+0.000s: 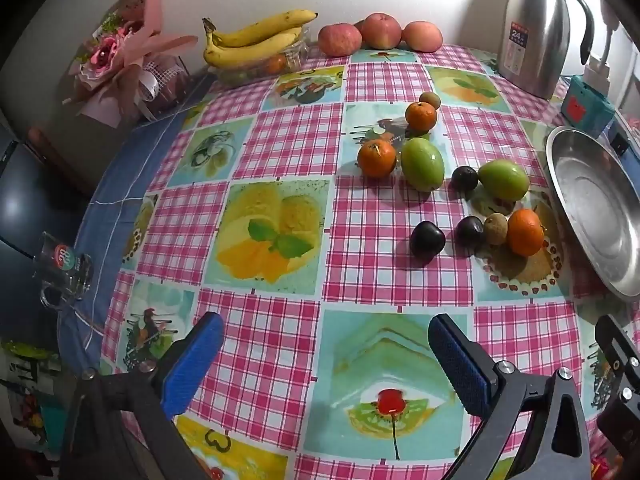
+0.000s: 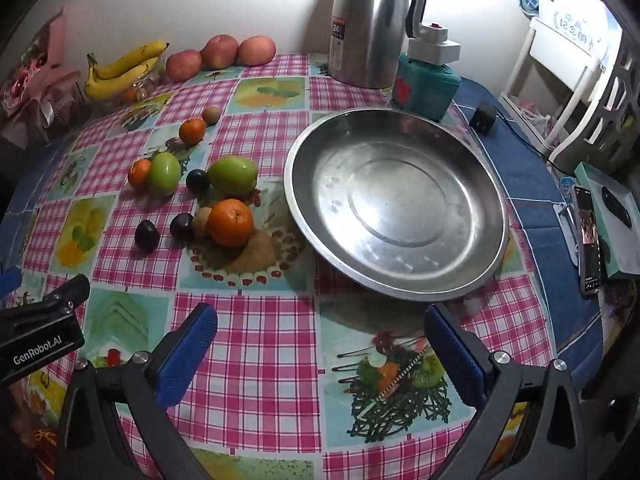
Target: Organize fruits
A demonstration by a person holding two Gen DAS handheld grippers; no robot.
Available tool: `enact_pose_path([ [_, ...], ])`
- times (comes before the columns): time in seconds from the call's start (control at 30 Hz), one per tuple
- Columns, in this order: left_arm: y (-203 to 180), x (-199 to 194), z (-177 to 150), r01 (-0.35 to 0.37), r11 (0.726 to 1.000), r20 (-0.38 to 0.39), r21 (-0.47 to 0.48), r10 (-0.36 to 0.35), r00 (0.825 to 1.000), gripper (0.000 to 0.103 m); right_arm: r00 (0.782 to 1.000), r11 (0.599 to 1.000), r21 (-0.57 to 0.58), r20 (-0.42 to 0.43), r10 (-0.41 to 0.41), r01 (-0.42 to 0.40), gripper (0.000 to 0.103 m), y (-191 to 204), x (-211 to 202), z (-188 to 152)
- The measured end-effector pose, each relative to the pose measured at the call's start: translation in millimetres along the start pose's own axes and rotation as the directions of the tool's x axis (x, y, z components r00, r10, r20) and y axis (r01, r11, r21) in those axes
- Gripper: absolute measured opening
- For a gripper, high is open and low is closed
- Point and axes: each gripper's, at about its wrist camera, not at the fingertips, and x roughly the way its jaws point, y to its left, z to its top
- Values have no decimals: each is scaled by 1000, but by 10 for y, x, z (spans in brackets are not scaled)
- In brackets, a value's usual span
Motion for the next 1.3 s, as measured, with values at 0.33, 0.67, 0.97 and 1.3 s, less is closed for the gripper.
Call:
enact_pose_path([
  [0.33,32,52,-67,19,1000,-17,-3,-19,1000,103,1000,1000,25,20,16,-16,103,-28,29,-12],
  [0.67,1,38,-15,22,1000,-39,-9,-23,999,103,1000,999,48,-6,4,-4,103,-71,48,-6],
  [0.97,4,51,-25,25,1000,-43,-3,-25,999,103,1000,998,62,-18,0,2,103,-96,52,-10],
  [1.3,-8,56,-25,28,1000,-47,1,-28,998,103,1000,998,67,-9,6,-5,103,-113,31,-9],
])
